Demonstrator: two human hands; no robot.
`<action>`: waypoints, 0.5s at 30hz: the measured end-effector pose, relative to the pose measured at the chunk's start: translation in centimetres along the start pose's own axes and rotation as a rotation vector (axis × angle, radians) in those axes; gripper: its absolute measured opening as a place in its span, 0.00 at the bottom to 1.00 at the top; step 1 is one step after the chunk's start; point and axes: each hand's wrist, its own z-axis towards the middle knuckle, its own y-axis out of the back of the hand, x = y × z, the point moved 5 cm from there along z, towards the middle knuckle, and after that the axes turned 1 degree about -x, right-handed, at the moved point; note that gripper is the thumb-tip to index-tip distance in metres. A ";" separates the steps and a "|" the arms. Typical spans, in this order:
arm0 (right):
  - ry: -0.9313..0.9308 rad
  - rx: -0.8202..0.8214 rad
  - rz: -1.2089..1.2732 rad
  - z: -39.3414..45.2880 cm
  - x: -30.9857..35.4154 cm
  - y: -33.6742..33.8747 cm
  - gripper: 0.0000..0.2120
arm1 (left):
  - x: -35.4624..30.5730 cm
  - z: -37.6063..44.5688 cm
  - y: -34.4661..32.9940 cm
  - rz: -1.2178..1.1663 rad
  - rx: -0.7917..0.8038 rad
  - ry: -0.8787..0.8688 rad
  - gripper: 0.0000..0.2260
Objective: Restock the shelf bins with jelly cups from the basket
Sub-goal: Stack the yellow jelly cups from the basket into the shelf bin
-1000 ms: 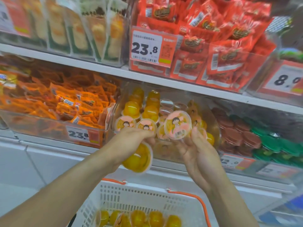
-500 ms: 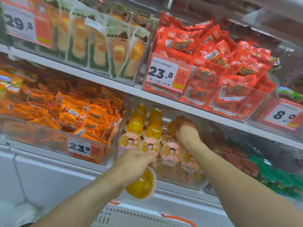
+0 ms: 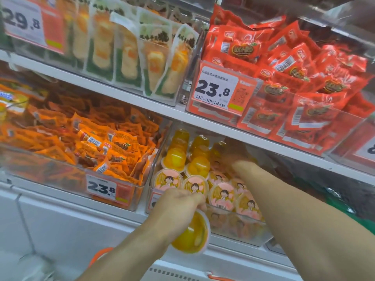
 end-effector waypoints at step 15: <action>-0.174 0.610 1.367 -27.1 2.9 0.3 0.21 | -1.3 -0.9 -2.7 -0.908 0.128 -0.101 0.18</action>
